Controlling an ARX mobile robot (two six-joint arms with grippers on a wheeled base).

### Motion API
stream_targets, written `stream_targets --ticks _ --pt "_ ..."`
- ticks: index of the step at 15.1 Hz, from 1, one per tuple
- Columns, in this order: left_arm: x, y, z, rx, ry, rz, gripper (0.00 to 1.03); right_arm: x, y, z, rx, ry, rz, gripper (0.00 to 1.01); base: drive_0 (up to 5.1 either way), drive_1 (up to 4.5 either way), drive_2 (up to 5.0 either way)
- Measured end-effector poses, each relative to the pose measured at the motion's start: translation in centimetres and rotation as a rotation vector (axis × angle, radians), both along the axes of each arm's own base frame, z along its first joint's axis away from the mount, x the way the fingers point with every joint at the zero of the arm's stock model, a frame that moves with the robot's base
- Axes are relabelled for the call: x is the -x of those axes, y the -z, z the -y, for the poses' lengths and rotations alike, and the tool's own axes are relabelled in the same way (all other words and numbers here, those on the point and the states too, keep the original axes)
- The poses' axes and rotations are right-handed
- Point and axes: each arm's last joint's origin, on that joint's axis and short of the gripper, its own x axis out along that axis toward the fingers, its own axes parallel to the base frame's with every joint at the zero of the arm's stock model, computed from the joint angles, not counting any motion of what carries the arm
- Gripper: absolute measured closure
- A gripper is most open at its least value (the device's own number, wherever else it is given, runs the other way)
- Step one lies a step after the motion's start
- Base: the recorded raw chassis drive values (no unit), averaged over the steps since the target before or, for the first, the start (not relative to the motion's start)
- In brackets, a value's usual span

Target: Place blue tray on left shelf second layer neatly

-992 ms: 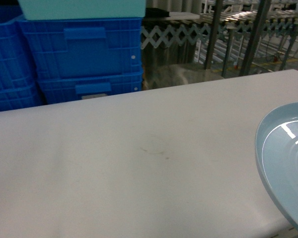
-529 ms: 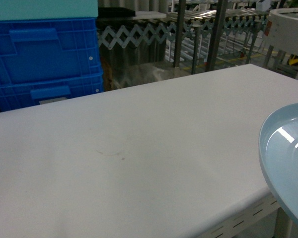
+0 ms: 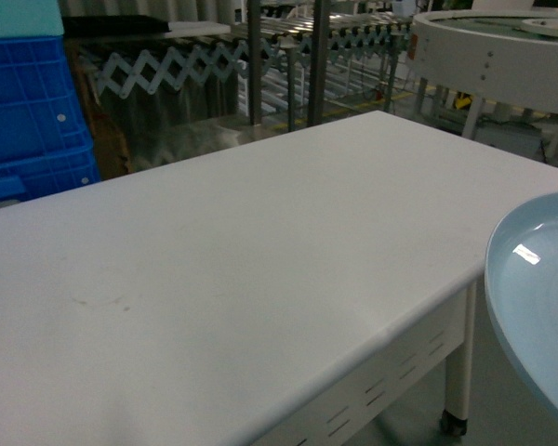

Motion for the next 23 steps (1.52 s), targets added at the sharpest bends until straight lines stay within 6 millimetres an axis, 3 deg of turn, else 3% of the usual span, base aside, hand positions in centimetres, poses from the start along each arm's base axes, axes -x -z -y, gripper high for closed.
stream_targets --ticks 9,23 --pt "0.00 0.00 0.01 0.000 0.000 0.000 0.05 0.00 -0.03 -0.04 -0.002 -0.004 0.003 0.99 2.2 -3.63 -3.6" --pt "0.00 0.00 0.00 0.000 0.000 0.000 0.05 0.03 -0.01 -0.01 -0.002 -0.002 -0.001 0.99 -1.4 -1.51 -1.9"
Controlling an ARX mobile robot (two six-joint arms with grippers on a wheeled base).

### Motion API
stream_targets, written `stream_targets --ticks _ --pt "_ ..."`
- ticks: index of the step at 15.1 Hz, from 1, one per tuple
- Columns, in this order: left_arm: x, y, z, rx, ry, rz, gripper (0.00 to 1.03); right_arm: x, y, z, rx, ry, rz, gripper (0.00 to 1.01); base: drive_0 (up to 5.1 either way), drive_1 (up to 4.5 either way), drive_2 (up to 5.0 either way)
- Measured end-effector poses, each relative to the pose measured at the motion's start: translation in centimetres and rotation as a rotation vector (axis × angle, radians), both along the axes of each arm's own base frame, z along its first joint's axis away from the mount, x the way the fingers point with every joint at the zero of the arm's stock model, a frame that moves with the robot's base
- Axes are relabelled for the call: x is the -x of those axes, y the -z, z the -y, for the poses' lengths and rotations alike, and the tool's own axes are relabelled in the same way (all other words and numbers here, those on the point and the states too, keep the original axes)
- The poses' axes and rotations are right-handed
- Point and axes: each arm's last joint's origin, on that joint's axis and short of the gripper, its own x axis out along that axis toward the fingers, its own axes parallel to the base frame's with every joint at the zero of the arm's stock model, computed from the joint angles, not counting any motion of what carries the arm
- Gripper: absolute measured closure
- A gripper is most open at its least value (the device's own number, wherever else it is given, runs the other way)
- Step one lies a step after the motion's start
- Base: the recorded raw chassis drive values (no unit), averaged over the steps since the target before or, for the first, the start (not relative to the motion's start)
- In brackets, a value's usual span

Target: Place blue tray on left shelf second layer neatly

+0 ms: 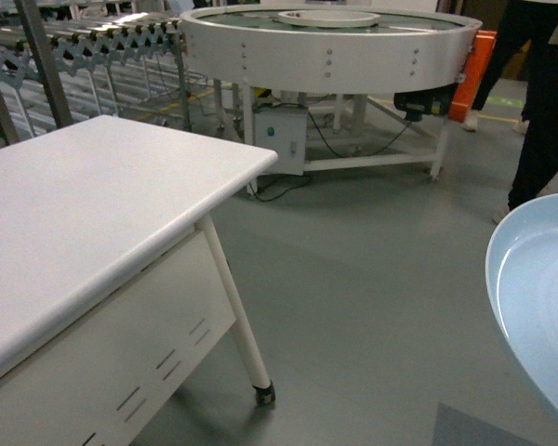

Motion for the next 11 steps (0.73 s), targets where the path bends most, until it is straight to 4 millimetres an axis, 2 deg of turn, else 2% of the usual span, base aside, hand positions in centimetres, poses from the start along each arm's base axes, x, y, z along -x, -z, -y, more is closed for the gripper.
stream_targets --ticks 6,11 --pt "0.00 -0.03 0.01 0.000 0.001 0.003 0.05 0.01 -0.09 -0.02 0.001 -0.002 0.007 0.99 1.1 0.01 -6.1" --pt "0.00 0.01 0.01 0.000 0.001 -0.001 0.05 0.01 -0.07 -0.02 0.002 -0.001 0.005 0.99 2.9 2.14 -4.4"
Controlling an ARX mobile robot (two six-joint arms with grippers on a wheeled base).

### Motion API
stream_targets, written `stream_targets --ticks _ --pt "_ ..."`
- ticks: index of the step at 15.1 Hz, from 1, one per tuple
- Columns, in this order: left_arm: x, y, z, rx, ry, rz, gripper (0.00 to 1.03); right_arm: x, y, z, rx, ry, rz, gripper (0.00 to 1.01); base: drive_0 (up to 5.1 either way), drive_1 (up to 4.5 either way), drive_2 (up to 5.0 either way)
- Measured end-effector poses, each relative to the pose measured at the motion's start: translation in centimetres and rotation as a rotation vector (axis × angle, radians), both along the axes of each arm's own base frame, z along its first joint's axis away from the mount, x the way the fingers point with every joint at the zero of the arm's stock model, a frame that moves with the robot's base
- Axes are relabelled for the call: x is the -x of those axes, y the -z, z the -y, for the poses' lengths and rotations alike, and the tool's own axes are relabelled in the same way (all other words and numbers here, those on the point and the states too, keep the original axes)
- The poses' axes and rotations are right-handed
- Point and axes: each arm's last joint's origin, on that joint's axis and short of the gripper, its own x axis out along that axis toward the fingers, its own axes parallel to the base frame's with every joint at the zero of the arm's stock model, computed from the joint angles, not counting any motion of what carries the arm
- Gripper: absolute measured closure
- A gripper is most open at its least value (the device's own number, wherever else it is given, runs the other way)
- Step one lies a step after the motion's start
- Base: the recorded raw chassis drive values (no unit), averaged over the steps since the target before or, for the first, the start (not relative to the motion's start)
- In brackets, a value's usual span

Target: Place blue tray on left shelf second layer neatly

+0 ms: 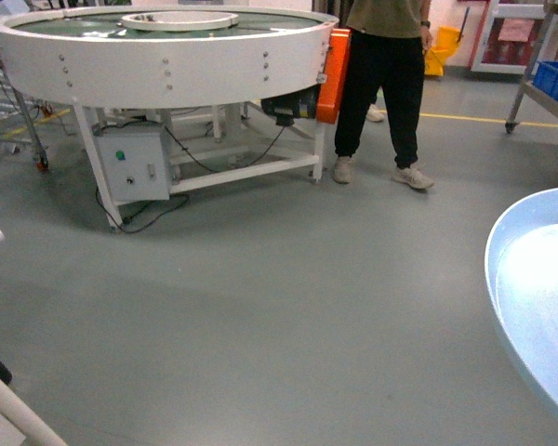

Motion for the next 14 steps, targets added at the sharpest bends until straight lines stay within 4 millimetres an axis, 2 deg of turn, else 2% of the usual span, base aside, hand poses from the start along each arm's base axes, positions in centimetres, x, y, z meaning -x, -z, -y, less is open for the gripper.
stream_targets --ticks 14 --pt "0.00 -0.01 0.00 0.000 0.000 0.001 0.05 0.00 -0.01 0.02 0.000 0.001 0.001 0.99 2.5 2.23 -4.9"
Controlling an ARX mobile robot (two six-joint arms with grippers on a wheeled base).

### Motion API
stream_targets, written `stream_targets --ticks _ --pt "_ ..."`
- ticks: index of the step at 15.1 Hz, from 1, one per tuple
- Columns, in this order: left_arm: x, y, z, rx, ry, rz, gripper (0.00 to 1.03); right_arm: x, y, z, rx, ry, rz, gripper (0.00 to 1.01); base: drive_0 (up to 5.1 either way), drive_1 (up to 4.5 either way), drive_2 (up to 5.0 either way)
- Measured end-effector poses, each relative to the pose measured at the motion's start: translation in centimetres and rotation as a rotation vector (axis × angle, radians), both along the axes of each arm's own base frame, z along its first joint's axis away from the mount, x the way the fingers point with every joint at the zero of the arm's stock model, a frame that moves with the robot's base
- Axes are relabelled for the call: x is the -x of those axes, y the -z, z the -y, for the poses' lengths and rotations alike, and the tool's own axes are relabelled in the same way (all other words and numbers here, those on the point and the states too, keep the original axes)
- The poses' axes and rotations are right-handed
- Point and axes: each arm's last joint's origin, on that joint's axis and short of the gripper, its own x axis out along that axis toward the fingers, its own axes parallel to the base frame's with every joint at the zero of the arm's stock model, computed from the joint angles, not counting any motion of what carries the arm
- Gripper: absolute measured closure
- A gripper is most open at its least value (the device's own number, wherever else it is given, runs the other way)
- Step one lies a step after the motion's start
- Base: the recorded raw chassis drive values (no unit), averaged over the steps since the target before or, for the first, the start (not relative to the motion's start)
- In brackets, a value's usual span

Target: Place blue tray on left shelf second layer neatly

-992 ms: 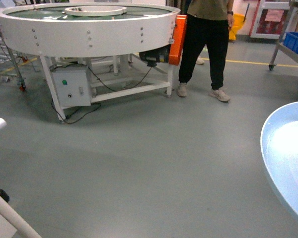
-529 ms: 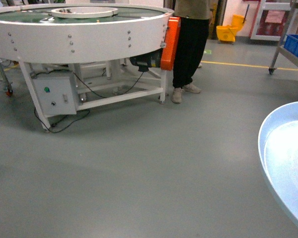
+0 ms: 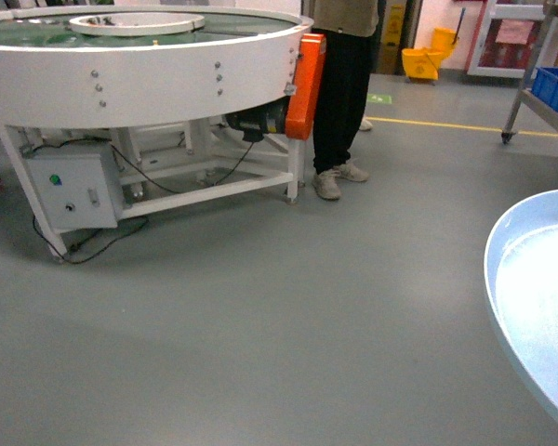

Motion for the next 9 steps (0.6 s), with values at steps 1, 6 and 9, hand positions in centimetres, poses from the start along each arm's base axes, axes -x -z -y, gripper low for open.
stream_targets --ticks 1,6,9 --pt "0.00 0.02 0.00 0.000 -0.001 -0.002 0.05 0.01 -0.02 0.00 0.000 0.000 0.001 0.99 2.5 2.31 -4.9" --pt "0.00 0.03 -0.01 0.000 -0.001 -0.003 0.05 0.00 0.01 0.02 0.002 0.003 -0.001 0.99 1.0 3.11 -4.2" --pt "0.00 0.01 -0.01 0.000 -0.001 -0.001 0.05 0.00 -0.01 0.01 0.002 0.002 0.001 0.99 0.2 3.90 -3.5"
